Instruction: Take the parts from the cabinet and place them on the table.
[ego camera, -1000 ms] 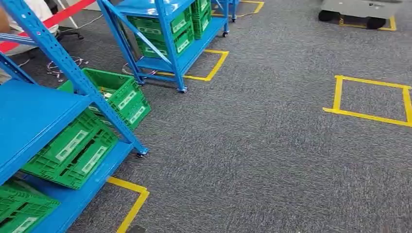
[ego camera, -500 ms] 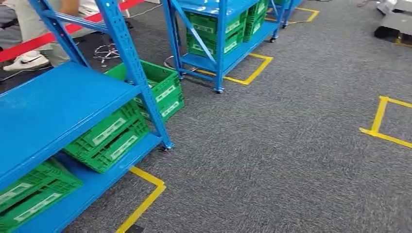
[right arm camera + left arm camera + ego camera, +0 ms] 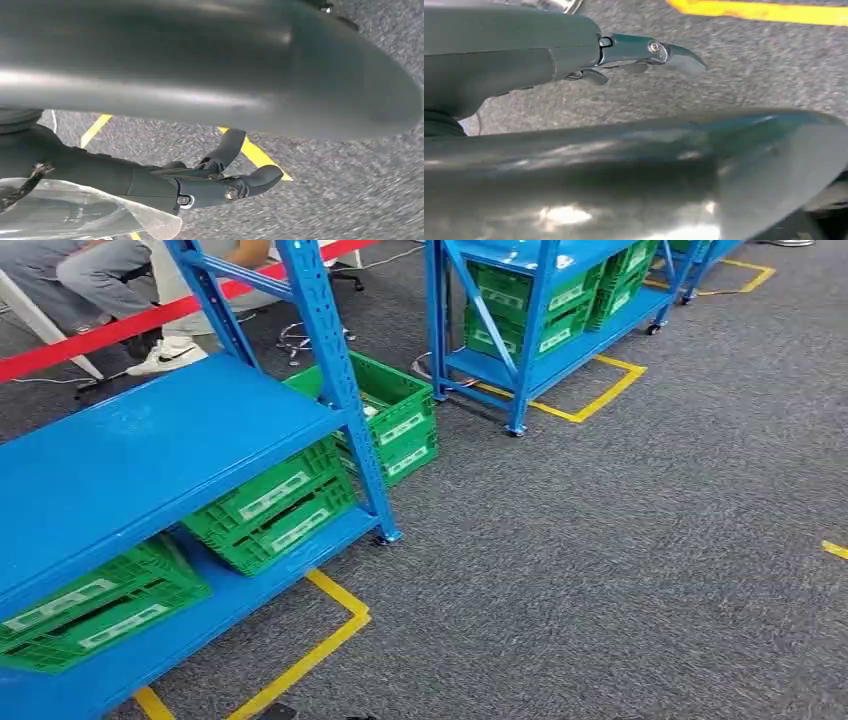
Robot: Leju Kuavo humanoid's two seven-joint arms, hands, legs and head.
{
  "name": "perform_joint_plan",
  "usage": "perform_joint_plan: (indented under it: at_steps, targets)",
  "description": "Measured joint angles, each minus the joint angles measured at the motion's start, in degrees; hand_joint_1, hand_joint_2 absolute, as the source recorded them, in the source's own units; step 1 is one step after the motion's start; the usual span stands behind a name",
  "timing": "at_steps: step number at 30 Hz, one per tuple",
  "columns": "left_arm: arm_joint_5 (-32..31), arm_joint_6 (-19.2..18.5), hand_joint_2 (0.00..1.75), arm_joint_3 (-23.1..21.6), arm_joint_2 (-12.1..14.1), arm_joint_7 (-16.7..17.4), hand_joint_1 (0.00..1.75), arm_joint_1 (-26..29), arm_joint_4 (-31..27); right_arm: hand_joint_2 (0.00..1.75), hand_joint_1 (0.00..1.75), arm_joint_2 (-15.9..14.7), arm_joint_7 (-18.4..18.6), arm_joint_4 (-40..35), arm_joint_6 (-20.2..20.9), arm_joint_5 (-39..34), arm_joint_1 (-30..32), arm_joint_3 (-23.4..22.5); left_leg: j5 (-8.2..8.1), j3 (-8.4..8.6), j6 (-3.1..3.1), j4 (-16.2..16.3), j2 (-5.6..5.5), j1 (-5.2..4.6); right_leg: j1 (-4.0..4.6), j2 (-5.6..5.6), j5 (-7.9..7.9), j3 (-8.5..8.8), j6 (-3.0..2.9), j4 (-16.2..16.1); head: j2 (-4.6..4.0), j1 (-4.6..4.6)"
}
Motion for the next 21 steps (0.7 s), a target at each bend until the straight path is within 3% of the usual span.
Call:
perform_joint_plan:
  at_steps: [2, 3, 4, 5, 8, 9, 10, 11, 13, 14, 15, 16, 17, 18, 19, 21]
  targets:
    - [0.0, 0.0, 0.0, 0.0, 0.0, 0.0, 0.0, 0.1, 0.0, 0.0, 0.0, 0.0, 0.0, 0.0, 0.0, 0.0, 0.0, 0.1, 5.55, 3.71, 0.69, -8.3, 0.81, -0.18, 0.11, -1.41, -0.48, 0.71, 0.19, 0.0, 0.0, 0.0]
    - [0.0, 0.0, 0.0, -0.1, 0.0, 0.0, 0.0, 0.0, 0.0, 0.0, 0.0, 0.0, 0.0, 0.0, 0.0, 0.1, 0.0, 0.2, 7.71, 5.87, 1.35, -12.8, 2.76, -0.55, 0.14, -2.01, -0.71, 1.07, 0.36, -0.1, 0.02, 0.02]
    - [0.1, 0.0, 0.0, -0.1, 0.1, 0.0, 0.0, -0.2, 0.0, 0.0, 0.0, 0.0, 0.0, 0.0, 0.1, 0.1, 0.0, 0.2, 6.49, 6.62, 1.6, -14.0, 5.35, -1.27, 0.27, -2.64, -0.98, 0.76, 0.66, -0.2, 0.0, 0.11]
    - [0.2, 0.0, 0.0, -0.1, 0.1, 0.0, 0.0, -0.5, 0.0, 0.0, 0.0, 0.0, 0.1, 0.0, 0.1, 0.1, 0.0, 0.2, 6.19, 7.04, 1.88, -15.5, 5.02, -1.56, 0.49, -3.19, -1.21, 1.13, 1.0, -0.1, 0.0, -0.13]
    - [0.2, 0.0, 0.0, -0.2, 0.1, 0.1, 0.0, -0.1, 0.0, 0.0, 0.0, 0.0, 0.2, 0.0, 0.2, 0.1, -0.8, 0.5, 6.27, 7.08, 2.22, -15.8, 2.98, -1.5, 0.61, -5.41, -1.41, 2.38, 1.63, -0.8, 0.0, 0.07]
    - [0.2, 0.0, 0.0, -0.3, 0.2, 0.2, 0.0, 0.1, 0.0, 0.0, 0.0, -0.1, 0.1, -0.1, 0.2, 0.1, -0.9, 0.5, 6.73, 8.03, 2.51, -16.7, 2.41, -0.91, 0.29, -4.1, -2.03, 2.29, 1.93, -0.5, 0.02, 0.06]
    - [0.2, 0.1, 0.0, -0.3, 0.2, 0.2, 0.0, -0.1, 0.0, 0.0, 0.0, -0.1, 0.1, -0.1, 0.2, 0.1, -0.9, 0.6, 6.81, 8.22, 2.93, -17.0, 1.84, -0.78, 0.34, -0.45, -3.03, 1.48, 2.05, 1.4, -0.02, 0.55]
    - [0.2, 0.1, 0.0, -0.5, 0.2, 0.2, 0.0, -0.4, 0.0, 0.0, 0.0, -0.1, 0.1, -0.1, 0.3, 0.1, -0.9, 0.6, 6.92, 8.12, 3.17, -17.0, 1.03, -0.75, 0.31, 1.45, -4.77, -0.56, 2.1, 5.2, 0.0, 0.65]
    - [0.2, 0.1, 0.0, -0.6, 0.0, 0.2, 0.0, -0.6, 0.0, 0.0, 0.0, -0.1, 0.2, 0.0, 0.3, 0.1, -0.5, 0.7, 6.75, 8.09, 3.48, -17.0, -0.86, -0.76, 0.27, 2.75, -8.24, -5.96, 2.31, 14.7, 0.0, 0.87]
    - [0.3, 0.1, 0.0, -0.7, 0.0, 0.2, 0.0, -0.6, 0.0, 0.0, 0.0, -0.1, 0.2, 0.0, 0.3, 0.1, -0.4, 0.7, 6.73, 8.16, 3.49, -16.9, -1.69, -0.76, 0.3, 2.83, -8.2, -7.6, 2.42, 16.8, 0.0, 0.85]
    - [0.3, 0.1, 0.0, -0.7, 0.0, 0.2, 0.0, -0.3, 0.0, 0.0, 0.0, -0.2, 0.2, 0.0, 0.3, 0.1, -0.3, 0.7, 6.68, 8.28, 3.43, -16.9, -2.51, -0.75, 0.27, 2.83, -6.72, -8.02, 2.47, 16.2, 0.0, 0.87]
    - [0.3, 0.1, 0.0, -0.7, 0.0, 0.2, 0.0, -0.1, 0.0, 0.0, 0.0, -0.2, 0.2, 0.0, 0.3, 0.1, -0.3, 0.7, 6.58, 8.45, 3.28, -16.9, -3.41, -0.7, 0.19, 2.87, -3.98, -7.22, 2.45, 13.3, 0.0, 0.85]
    - [0.3, 0.1, 0.0, -0.7, 0.0, 0.2, 0.0, -0.1, 0.0, 0.0, 0.0, -0.3, 0.2, 0.0, 0.3, 0.1, -0.3, 0.7, 6.44, 8.71, 3.07, -16.8, -4.26, -0.63, 0.05, 3.23, -0.71, -5.35, 2.46, 8.4, 0.0, 0.87]
    - [0.3, 0.1, 0.0, -0.7, 0.0, 0.2, 0.0, -0.1, 0.0, 0.0, 0.0, -0.3, 0.2, 0.0, 0.3, 0.1, -0.3, 0.7, 6.22, 8.84, 2.77, -16.7, -5.02, -0.55, -0.18, 4.95, 2.19, -3.29, 2.48, 3.2, 0.0, 0.87]
    - [0.3, 0.1, 0.0, -0.8, 0.0, 0.2, 0.0, -0.2, 0.0, 0.0, 0.0, -0.3, 0.2, 0.0, 0.3, 0.1, -0.3, 0.7, 5.95, 8.68, 2.4, -16.4, -5.65, -0.73, -0.43, 8.02, 1.7, -2.42, 2.43, 1.1, 0.0, 0.94]
    - [0.4, 0.2, 0.0, -0.9, 0.0, 0.2, 0.0, -0.3, 0.0, 0.0, 0.0, -0.3, 0.2, 0.0, 0.3, 0.1, -0.3, 0.8, 6.02, 8.02, 1.73, -16.1, -6.77, -0.51, -0.36, 7.49, 1.37, -1.44, 2.04, 0.0, 0.0, 0.89]
